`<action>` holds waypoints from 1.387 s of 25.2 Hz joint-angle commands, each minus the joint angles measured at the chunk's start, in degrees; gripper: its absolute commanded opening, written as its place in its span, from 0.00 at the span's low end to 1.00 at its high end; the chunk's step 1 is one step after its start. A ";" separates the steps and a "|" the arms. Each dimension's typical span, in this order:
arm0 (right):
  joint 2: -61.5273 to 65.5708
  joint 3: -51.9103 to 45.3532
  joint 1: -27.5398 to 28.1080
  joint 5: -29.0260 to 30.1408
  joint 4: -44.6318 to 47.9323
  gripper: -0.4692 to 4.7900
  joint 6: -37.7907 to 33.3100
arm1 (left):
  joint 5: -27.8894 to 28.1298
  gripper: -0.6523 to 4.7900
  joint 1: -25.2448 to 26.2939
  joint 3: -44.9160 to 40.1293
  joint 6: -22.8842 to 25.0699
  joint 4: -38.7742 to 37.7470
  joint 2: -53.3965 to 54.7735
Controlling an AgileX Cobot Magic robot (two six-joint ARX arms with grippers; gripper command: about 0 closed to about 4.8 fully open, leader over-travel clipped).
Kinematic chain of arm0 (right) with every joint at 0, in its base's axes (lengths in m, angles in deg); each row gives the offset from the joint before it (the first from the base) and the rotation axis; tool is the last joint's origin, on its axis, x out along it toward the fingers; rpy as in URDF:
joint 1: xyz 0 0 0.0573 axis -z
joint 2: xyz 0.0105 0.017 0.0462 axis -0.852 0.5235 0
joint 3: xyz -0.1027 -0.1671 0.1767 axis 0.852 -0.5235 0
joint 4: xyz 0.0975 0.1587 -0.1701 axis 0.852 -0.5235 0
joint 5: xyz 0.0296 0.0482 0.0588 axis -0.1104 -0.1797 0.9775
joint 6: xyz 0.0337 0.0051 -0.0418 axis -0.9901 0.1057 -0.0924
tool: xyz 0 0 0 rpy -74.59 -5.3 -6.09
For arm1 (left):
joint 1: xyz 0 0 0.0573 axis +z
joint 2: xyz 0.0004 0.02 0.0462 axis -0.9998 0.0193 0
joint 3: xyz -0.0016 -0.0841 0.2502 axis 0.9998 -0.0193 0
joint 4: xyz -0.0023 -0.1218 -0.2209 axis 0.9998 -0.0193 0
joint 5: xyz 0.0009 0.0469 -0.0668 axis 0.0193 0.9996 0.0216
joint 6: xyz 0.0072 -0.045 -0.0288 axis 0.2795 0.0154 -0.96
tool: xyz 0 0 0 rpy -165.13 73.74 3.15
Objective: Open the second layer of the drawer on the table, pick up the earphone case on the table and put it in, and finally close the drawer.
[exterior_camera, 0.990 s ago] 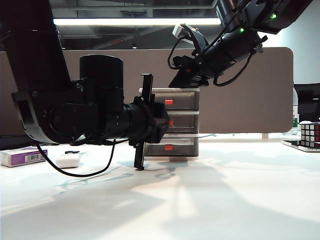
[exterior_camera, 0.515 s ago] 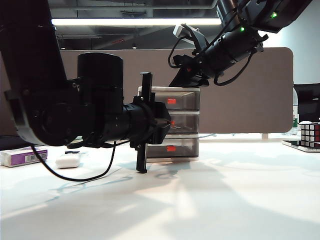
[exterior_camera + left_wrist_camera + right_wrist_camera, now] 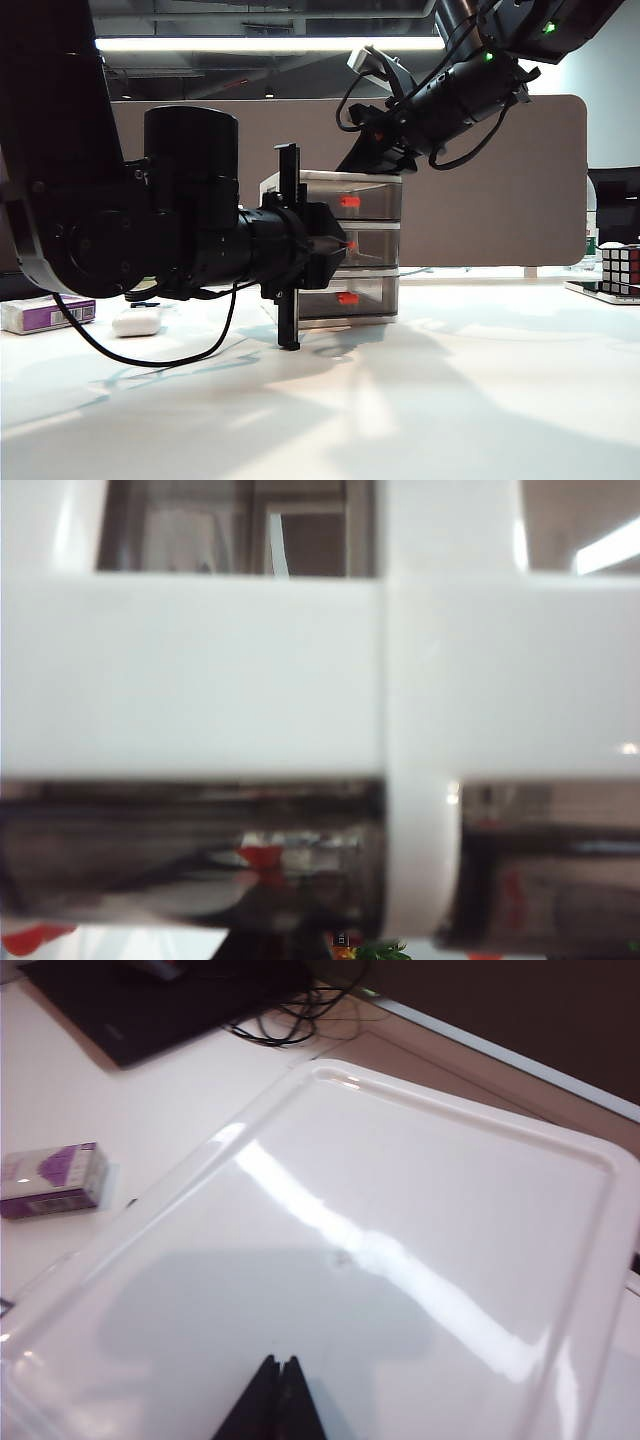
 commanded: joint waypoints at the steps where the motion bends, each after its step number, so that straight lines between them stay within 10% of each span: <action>1: 0.68 -0.61 -0.35 4.68 -1.95 0.08 -0.81 | -2.32 0.11 -0.63 -1.29 -0.26 -8.76 1.68; 15: 3.63 1.05 -3.54 8.74 -2.16 0.08 0.52 | -5.22 0.11 -2.08 -0.98 3.98 -8.31 1.62; 26: 3.74 1.05 -3.43 8.41 -3.65 0.08 0.52 | -19.52 0.11 -2.21 -0.94 5.73 -8.39 1.49; 35: 3.74 1.05 -3.45 7.65 -0.28 0.08 0.94 | -17.09 0.11 5.79 -0.70 6.75 -8.66 1.44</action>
